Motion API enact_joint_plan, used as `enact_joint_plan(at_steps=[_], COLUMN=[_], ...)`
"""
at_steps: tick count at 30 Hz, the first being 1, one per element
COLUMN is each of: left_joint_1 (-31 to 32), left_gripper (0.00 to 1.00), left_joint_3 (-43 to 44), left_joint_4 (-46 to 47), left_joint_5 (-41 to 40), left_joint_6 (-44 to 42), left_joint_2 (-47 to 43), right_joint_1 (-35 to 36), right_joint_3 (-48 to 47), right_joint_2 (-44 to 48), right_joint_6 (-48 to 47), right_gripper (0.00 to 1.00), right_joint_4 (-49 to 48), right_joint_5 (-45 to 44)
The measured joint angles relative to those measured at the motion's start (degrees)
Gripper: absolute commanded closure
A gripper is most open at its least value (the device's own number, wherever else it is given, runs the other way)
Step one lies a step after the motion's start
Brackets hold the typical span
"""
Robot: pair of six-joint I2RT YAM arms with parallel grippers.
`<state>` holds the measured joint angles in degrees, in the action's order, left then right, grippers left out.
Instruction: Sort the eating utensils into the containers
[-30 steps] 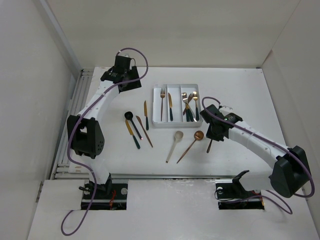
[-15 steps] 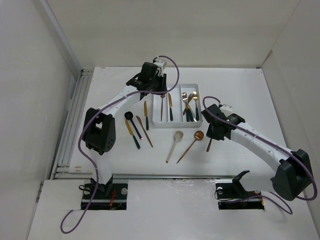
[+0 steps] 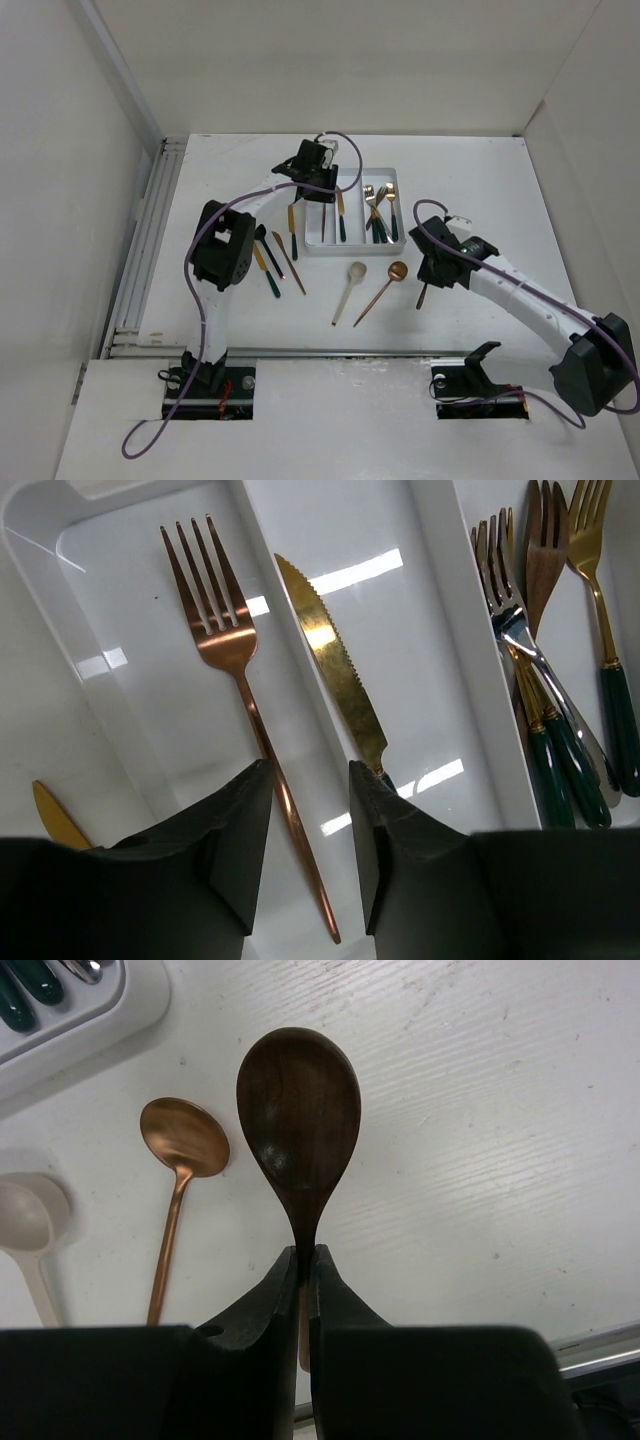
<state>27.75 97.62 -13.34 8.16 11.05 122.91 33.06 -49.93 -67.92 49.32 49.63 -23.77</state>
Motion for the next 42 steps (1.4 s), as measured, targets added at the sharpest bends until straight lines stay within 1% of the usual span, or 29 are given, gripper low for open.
enact_joint_plan(at_steps=[3,5,9,11,17,22,28,31,32,35,36,42], left_joint_1=[0.4,0.4,0.4,0.4,0.3,0.3,0.3,0.3,0.3,0.3,0.3,0.2], left_gripper=[0.79,0.82,0.84,0.79,0.76,0.69,0.68,0.72,0.80,0.97,1.00,1.00], left_joint_3=[0.8,0.9,0.9,1.0,1.1,2.3,3.8,5.4,5.8,6.6,6.7,6.9], left_joint_4=[0.1,0.2,0.2,0.0,-0.2,-0.9,-1.2,-2.0,-2.1,-2.3,-2.3,-2.8], left_joint_5=[-0.9,-1.3,-2.1,-2.6,-4.1,-4.1,-4.1,-4.1,-4.1,-4.1,-4.1,-5.1], left_joint_6=[0.0,0.1,0.4,0.5,0.9,0.9,1.0,1.0,1.0,1.2,1.5,2.8], left_joint_2=[1.1,1.6,2.5,2.8,3.0,4.5,6.4,7.5,7.8,8.4,8.5,8.5], right_joint_1=[0.0,0.0,0.0,0.0,0.0,0.0,0.0,0.0,0.0,0.0,0.0,0.0], right_joint_3=[0.2,0.2,0.2,0.2,0.2,0.2,0.2,0.2,0.2,0.2,0.2,0.2], right_joint_2=[0.8,0.9,0.9,0.8,0.8,0.5,-0.2,-0.5,-0.5,-0.5,-0.5,-0.5], right_joint_6=[0.2,0.4,0.4,0.4,0.4,0.4,0.4,0.4,0.4,0.4,0.4,0.4], right_gripper=[1.00,1.00,1.00,1.00,1.00,1.00,1.00,1.00,1.00,1.00,1.00,1.00], right_joint_4=[0.0,0.0,0.0,0.0,0.0,0.0,0.0,0.0,0.0,0.0,0.0,0.0], right_joint_5=[0.1,0.2,0.2,0.2,0.2,0.2,0.2,0.2,0.2,0.2,0.2,0.2])
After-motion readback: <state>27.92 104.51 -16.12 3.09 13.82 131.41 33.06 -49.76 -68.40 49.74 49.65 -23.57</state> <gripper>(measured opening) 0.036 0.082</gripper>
